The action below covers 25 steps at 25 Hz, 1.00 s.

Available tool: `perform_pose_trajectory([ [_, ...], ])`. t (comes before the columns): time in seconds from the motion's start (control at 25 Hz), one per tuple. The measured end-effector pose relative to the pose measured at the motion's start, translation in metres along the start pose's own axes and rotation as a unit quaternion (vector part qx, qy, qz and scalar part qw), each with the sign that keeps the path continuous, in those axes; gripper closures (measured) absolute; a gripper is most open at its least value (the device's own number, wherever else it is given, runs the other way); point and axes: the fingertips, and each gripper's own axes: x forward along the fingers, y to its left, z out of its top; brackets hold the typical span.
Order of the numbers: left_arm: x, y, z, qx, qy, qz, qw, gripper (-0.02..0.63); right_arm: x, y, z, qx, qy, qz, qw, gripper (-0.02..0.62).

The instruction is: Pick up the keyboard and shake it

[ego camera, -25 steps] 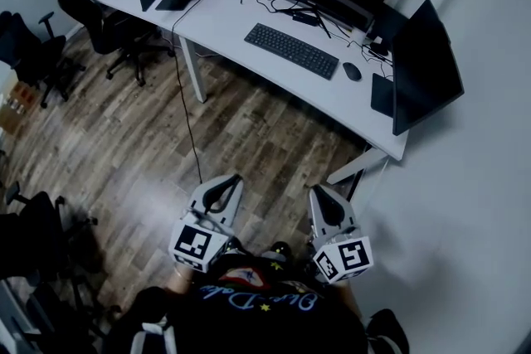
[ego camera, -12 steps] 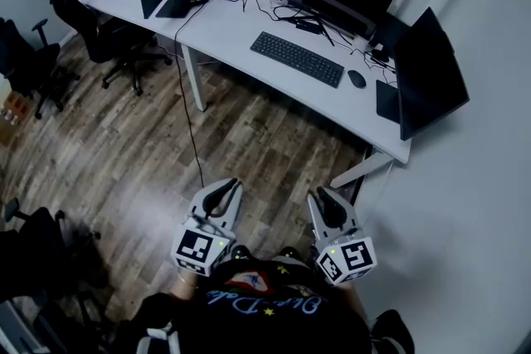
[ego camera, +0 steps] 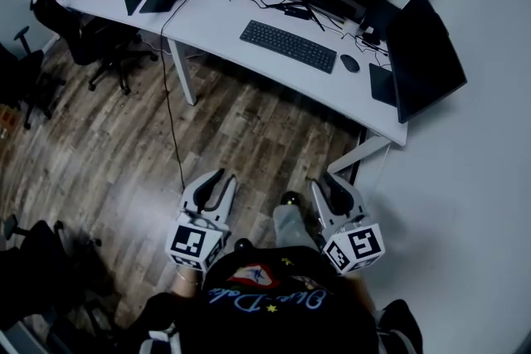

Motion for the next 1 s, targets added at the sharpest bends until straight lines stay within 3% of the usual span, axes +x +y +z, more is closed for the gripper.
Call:
perform_pose_trajectory([
  [0.08,0.003,0.0,-0.004,0.0,0.013,0.0,0.9999,0.532,0.002,-0.003,-0.003,0.005,0.004,0.004,1.0,0.495],
  [0.24,0.01,0.009,-0.003,-0.002,-0.009,0.013,0.9999,0.53,0.016,-0.01,-0.006,0.013,0.006,0.013,1.0,0.492],
  [0.44,0.024,0.022,-0.003,-0.004,0.022,0.034,0.9992,0.525,0.048,-0.021,-0.004,0.01,-0.001,0.042,0.999,0.488],
  [0.6,0.053,0.026,0.004,-0.014,-0.008,0.041,0.9991,0.526,0.074,-0.04,-0.001,0.016,-0.004,0.061,0.998,0.488],
  [1.0,0.132,0.048,0.011,-0.021,0.0,0.047,0.9987,0.525,0.131,-0.109,-0.004,0.041,0.002,0.065,0.997,0.479],
])
